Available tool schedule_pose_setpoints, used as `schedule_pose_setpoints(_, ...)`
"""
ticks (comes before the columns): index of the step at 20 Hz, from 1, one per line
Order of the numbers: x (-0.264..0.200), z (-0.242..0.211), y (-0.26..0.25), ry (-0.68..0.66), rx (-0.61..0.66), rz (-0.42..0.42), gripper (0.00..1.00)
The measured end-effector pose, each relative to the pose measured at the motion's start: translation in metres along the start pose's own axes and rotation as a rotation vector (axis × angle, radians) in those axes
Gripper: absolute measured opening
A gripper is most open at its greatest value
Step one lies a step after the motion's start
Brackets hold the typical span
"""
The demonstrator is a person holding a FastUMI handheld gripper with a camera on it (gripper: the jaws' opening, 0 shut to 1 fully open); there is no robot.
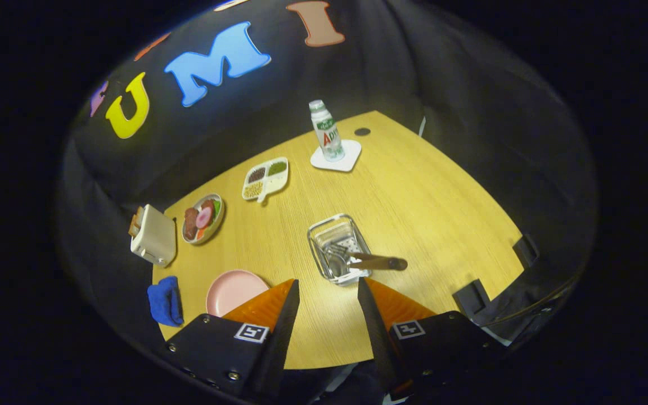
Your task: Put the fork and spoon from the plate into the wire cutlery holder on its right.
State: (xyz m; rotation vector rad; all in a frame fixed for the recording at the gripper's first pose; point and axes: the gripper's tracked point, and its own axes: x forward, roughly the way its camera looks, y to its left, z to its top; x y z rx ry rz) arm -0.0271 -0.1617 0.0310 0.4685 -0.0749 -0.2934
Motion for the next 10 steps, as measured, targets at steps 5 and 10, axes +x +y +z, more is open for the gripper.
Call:
schedule_pose_setpoints(5, -0.052, 0.093, 0.008, -0.422, -0.200, -0.052, 0.65)
schedule_pose_setpoints(10, -0.113, 0.161, 0.027, -0.725, -0.373, -0.140, 0.65)
